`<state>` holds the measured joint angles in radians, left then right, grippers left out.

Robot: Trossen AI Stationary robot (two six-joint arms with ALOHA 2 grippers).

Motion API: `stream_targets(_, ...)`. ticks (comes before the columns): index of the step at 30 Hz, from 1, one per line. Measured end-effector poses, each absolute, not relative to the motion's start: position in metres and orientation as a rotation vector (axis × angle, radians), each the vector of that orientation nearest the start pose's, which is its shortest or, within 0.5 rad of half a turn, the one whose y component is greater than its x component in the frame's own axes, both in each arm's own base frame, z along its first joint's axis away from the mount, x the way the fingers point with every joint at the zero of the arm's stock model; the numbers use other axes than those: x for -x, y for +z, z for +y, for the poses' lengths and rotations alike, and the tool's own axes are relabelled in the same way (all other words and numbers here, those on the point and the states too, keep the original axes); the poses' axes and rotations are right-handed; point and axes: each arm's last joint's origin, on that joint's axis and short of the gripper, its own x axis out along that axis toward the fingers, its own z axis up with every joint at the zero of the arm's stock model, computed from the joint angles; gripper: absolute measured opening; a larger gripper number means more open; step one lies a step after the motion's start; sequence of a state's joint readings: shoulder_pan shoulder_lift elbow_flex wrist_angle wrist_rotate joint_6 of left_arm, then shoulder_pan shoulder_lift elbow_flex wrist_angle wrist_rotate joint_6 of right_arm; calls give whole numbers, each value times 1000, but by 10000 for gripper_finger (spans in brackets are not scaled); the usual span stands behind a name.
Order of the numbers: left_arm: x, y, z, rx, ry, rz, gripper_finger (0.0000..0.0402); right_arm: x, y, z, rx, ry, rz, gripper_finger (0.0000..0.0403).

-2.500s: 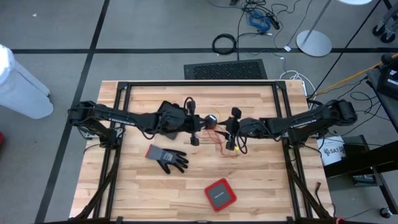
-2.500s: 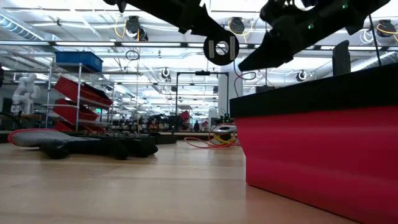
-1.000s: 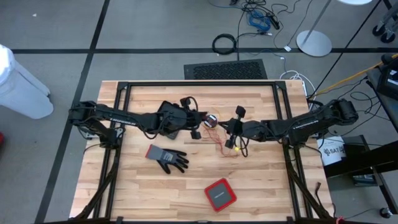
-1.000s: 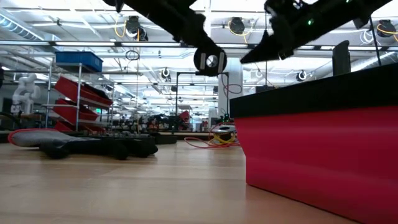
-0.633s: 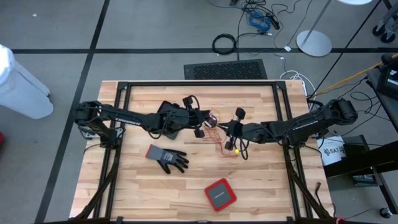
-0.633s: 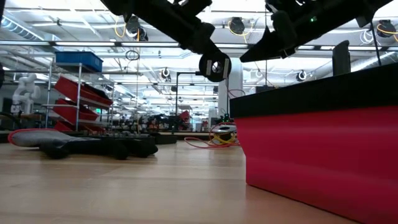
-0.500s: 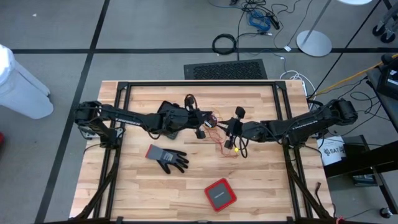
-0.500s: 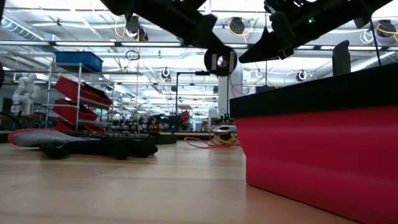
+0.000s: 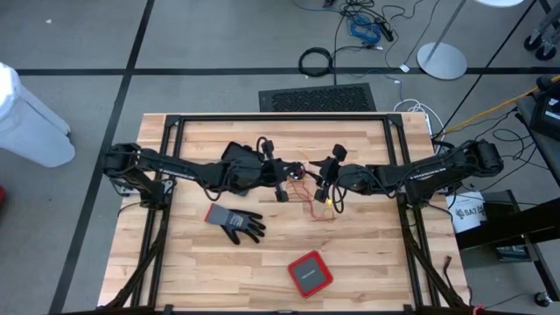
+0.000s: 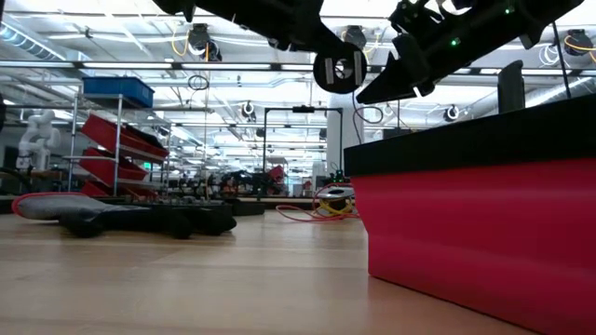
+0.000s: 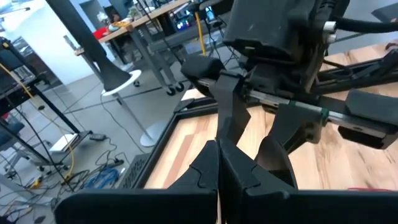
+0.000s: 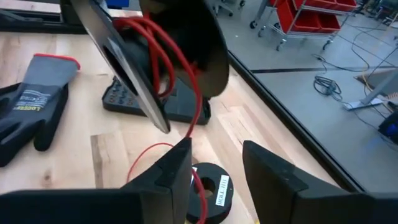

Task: Coil cords
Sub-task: Uncoil the red wire from the spool

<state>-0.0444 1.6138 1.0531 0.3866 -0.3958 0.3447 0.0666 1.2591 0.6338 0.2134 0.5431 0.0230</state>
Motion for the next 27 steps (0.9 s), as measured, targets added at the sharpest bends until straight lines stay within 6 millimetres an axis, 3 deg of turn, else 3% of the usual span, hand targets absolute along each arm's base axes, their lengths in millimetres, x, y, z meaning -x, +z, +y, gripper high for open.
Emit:
stream_targets(11, -363, 274, -6, -375, 296, 218, 0, -269, 215, 5, 66, -382, 370, 132)
stream_targets(18, -363, 273, -9, -378, 285, 225, 0, -274, 206, 0, 97, -473, 390, 131)
stream_targets(27, -363, 273, -9, -378, 283, 226, 0, -272, 210, 0, 107, -468, 381, 100)
